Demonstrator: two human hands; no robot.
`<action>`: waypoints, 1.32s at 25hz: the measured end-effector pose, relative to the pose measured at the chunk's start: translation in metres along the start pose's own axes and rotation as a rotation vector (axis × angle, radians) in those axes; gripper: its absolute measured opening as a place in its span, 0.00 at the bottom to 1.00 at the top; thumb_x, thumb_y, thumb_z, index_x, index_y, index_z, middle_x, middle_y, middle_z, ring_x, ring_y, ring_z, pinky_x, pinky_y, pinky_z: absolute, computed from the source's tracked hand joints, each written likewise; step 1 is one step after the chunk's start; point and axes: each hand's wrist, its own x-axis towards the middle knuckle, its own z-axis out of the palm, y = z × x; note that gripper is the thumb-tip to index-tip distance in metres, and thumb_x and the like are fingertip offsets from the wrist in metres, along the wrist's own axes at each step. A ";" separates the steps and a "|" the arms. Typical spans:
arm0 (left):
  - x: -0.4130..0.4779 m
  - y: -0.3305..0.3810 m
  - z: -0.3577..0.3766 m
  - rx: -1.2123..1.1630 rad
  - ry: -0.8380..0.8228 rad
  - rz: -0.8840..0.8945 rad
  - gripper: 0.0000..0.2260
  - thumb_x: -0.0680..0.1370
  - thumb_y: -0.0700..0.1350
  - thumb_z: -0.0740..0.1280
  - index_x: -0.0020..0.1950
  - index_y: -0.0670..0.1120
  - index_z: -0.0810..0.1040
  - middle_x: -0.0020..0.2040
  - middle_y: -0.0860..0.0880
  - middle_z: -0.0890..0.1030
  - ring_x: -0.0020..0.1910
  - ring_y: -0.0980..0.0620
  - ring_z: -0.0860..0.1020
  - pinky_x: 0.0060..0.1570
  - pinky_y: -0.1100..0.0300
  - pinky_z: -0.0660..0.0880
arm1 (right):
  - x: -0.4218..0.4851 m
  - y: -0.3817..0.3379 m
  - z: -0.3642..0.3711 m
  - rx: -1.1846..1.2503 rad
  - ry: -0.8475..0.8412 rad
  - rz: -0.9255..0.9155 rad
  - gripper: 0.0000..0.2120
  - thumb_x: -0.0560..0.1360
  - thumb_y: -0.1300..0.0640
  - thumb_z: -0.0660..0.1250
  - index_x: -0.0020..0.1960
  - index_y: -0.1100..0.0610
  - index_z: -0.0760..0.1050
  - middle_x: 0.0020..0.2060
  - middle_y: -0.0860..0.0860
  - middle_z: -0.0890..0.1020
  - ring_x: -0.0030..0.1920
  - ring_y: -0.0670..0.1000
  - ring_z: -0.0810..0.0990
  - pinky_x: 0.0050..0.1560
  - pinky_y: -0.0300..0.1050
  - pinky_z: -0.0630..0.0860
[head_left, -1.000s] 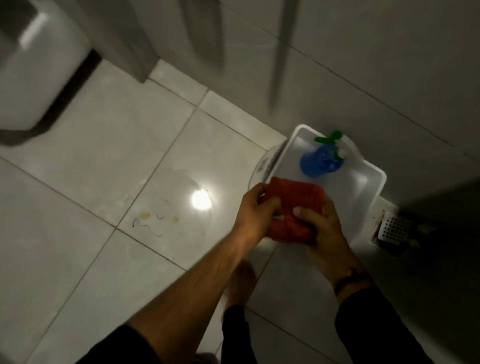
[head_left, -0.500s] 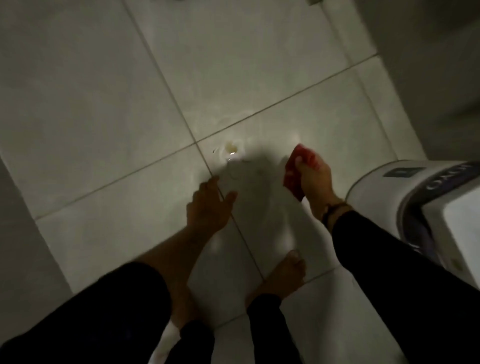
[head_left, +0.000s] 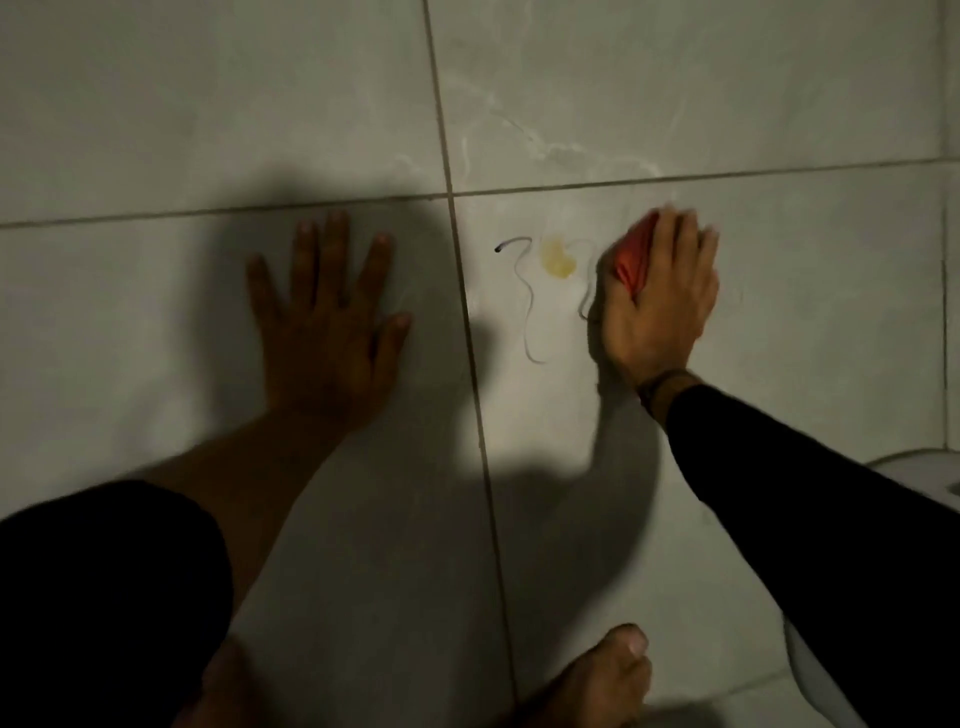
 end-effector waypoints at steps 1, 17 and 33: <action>0.000 -0.001 0.005 0.013 0.027 0.013 0.32 0.85 0.64 0.51 0.89 0.56 0.52 0.89 0.43 0.53 0.88 0.37 0.53 0.80 0.26 0.48 | 0.024 -0.014 0.003 -0.032 0.041 -0.003 0.40 0.79 0.43 0.59 0.87 0.57 0.54 0.87 0.58 0.57 0.87 0.65 0.50 0.84 0.68 0.54; 0.001 -0.003 0.009 -0.049 0.040 0.007 0.32 0.85 0.61 0.50 0.89 0.58 0.49 0.90 0.45 0.48 0.88 0.38 0.49 0.81 0.28 0.44 | -0.020 -0.108 0.058 -0.067 0.042 -0.470 0.42 0.75 0.43 0.67 0.85 0.55 0.61 0.85 0.59 0.63 0.86 0.65 0.56 0.84 0.67 0.56; -0.001 -0.005 0.013 -0.047 0.033 -0.008 0.32 0.84 0.62 0.48 0.89 0.60 0.46 0.90 0.47 0.46 0.89 0.40 0.47 0.81 0.32 0.37 | -0.183 0.052 0.018 -0.157 -0.164 -0.295 0.36 0.83 0.42 0.58 0.86 0.57 0.57 0.86 0.59 0.57 0.85 0.68 0.56 0.78 0.76 0.64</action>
